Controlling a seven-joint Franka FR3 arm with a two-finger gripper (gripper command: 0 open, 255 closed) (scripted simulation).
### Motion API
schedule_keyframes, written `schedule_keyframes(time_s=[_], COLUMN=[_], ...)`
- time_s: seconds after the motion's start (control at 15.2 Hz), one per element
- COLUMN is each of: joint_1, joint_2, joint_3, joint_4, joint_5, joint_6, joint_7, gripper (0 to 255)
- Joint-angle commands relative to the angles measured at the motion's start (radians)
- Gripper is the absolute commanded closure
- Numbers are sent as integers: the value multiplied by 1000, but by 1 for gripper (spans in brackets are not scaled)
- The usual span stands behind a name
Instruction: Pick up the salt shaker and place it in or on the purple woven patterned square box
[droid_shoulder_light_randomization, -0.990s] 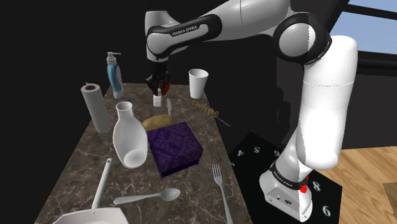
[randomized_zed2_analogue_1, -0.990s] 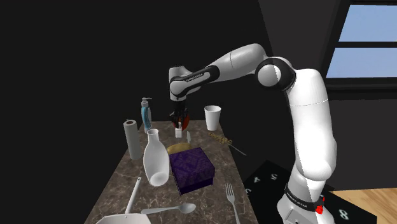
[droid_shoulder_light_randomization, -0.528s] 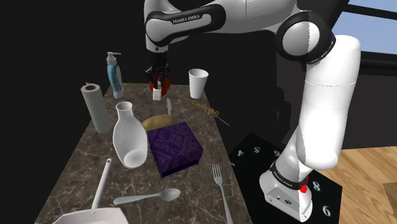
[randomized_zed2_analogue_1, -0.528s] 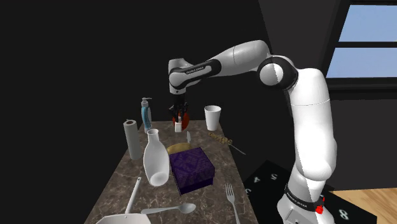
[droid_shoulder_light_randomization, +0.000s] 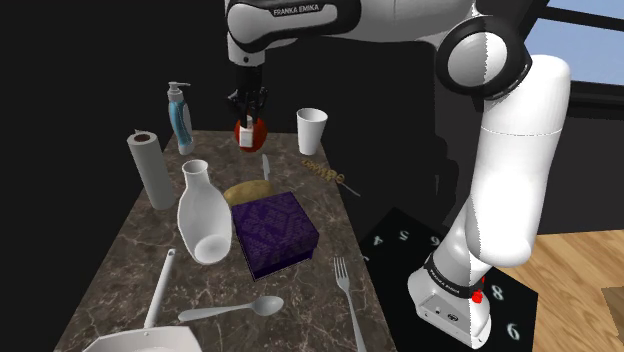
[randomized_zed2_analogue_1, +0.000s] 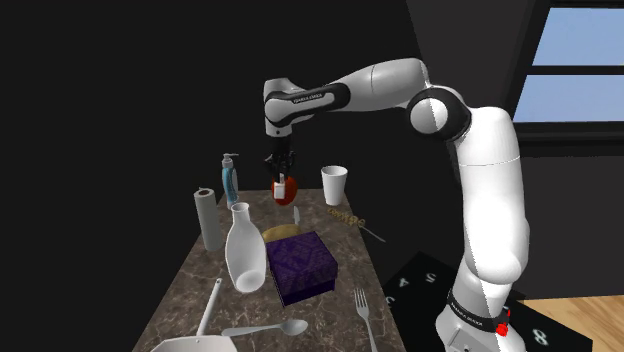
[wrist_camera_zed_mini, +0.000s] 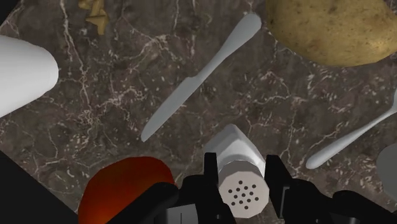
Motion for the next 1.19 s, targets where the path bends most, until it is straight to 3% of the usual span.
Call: schedule_keyframes(time_s=[0.0,1.12], joint_1=[0,10], joint_2=[0,45], joint_3=[0,1], joint_4=[30,328], joint_5=[0,-4], joint_6=[-31,-284], joint_7=[-2,-2], gripper=[255,255])
